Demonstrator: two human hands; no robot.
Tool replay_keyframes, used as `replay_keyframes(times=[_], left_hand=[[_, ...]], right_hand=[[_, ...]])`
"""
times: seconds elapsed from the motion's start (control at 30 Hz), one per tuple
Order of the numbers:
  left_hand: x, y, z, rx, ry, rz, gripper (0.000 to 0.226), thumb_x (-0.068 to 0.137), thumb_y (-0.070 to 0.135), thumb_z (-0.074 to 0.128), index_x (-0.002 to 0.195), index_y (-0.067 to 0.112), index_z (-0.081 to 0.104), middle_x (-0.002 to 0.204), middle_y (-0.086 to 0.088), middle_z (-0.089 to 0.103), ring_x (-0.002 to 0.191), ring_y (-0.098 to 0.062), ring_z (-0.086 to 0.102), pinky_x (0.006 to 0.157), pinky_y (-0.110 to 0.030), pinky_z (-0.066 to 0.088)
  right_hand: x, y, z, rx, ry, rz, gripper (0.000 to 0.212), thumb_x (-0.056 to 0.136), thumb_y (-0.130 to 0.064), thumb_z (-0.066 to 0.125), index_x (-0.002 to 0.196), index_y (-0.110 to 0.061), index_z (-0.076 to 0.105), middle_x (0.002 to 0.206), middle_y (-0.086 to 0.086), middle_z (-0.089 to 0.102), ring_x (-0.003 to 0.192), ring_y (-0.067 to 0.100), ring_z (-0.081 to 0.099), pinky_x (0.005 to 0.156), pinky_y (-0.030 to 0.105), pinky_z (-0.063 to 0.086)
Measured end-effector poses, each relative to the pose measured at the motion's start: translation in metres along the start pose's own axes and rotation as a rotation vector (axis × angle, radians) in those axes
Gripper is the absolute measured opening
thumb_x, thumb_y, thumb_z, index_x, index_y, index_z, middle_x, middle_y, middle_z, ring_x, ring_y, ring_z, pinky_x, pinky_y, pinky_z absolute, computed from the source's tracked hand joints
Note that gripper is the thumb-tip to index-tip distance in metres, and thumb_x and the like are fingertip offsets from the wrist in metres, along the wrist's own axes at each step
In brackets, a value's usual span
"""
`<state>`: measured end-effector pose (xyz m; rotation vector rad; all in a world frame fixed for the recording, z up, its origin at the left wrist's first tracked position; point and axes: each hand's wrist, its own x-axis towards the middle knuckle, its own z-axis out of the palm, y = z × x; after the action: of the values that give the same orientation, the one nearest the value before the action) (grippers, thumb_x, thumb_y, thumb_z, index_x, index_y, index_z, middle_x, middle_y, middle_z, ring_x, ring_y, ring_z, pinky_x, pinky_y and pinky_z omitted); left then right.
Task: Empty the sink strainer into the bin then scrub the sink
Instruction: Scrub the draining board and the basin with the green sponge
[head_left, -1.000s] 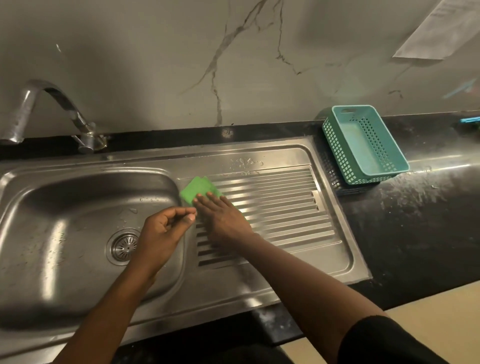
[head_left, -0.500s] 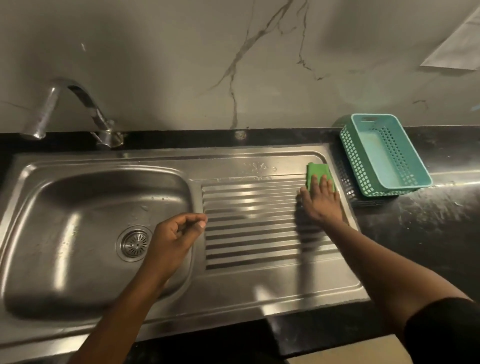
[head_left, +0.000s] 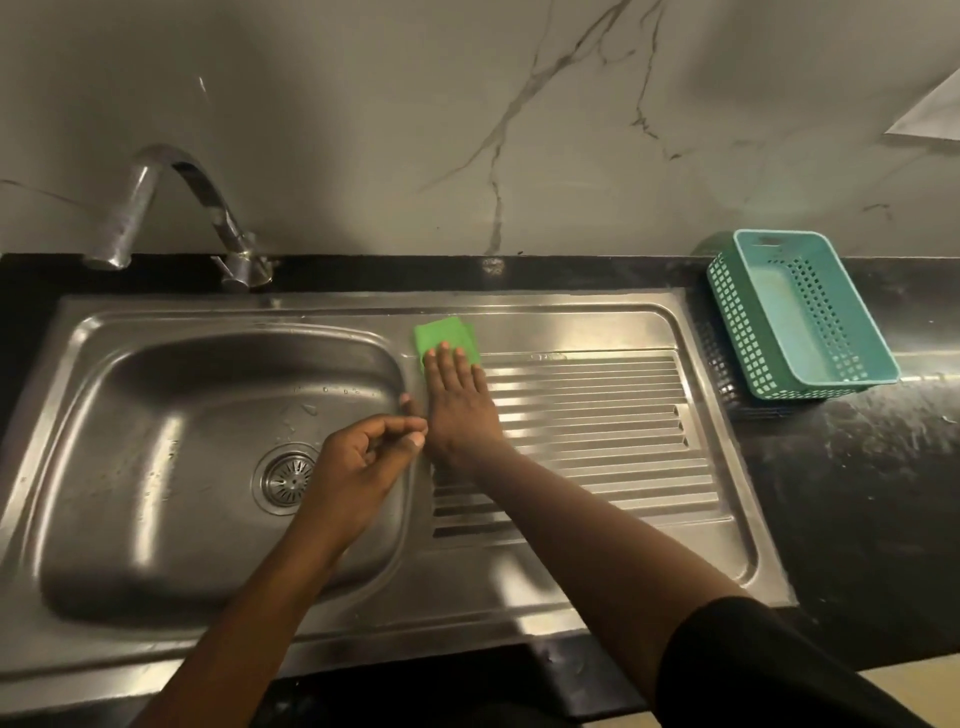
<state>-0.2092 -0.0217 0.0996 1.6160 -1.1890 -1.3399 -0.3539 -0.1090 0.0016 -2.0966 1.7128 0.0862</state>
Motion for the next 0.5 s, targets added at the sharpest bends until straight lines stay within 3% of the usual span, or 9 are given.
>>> replay_keyframes(times=[0.2,0.27,0.4,0.5], left_hand=[[0.002,-0.001,0.005,-0.017,0.029,-0.002,0.019,0.098,0.009,0.071,0.115,0.012,0.080,0.110,0.002,0.082,0.102,-0.004,0.076,0.099,-0.034,0.060],[0.003,-0.004,0.005,-0.021,0.023,-0.013,0.019,0.098,0.012,0.071,0.115,0.015,0.080,0.109,0.004,0.083,0.102,-0.001,0.075,0.099,-0.032,0.060],[0.003,-0.009,0.005,-0.034,0.003,-0.034,0.018,0.098,0.014,0.070,0.114,0.019,0.080,0.109,0.009,0.082,0.102,0.001,0.075,0.098,-0.030,0.058],[0.003,-0.011,0.003,-0.037,-0.009,-0.041,0.018,0.098,0.014,0.070,0.113,0.019,0.080,0.108,0.012,0.082,0.101,0.003,0.074,0.097,-0.028,0.058]], right_hand=[[-0.030,0.071,-0.014,-0.215,0.018,-0.300,0.071,0.109,-0.055,0.023,0.168,-0.016,0.017,0.175,0.006,0.016,0.162,0.021,0.014,0.131,0.040,0.012],[-0.041,0.111,-0.022,-0.228,0.052,-0.203,0.069,0.110,-0.052,0.027,0.167,-0.013,0.021,0.173,0.009,0.022,0.160,0.023,0.021,0.130,0.039,0.016],[-0.071,0.209,-0.050,-0.140,0.173,0.233,0.068,0.110,-0.054,0.019,0.164,-0.013,0.025,0.171,0.011,0.028,0.156,0.028,0.031,0.126,0.043,0.026],[-0.072,0.234,-0.062,-0.134,0.185,0.358,0.063,0.110,-0.051,0.024,0.157,-0.011,0.037,0.165,0.016,0.037,0.151,0.034,0.037,0.125,0.048,0.030]])
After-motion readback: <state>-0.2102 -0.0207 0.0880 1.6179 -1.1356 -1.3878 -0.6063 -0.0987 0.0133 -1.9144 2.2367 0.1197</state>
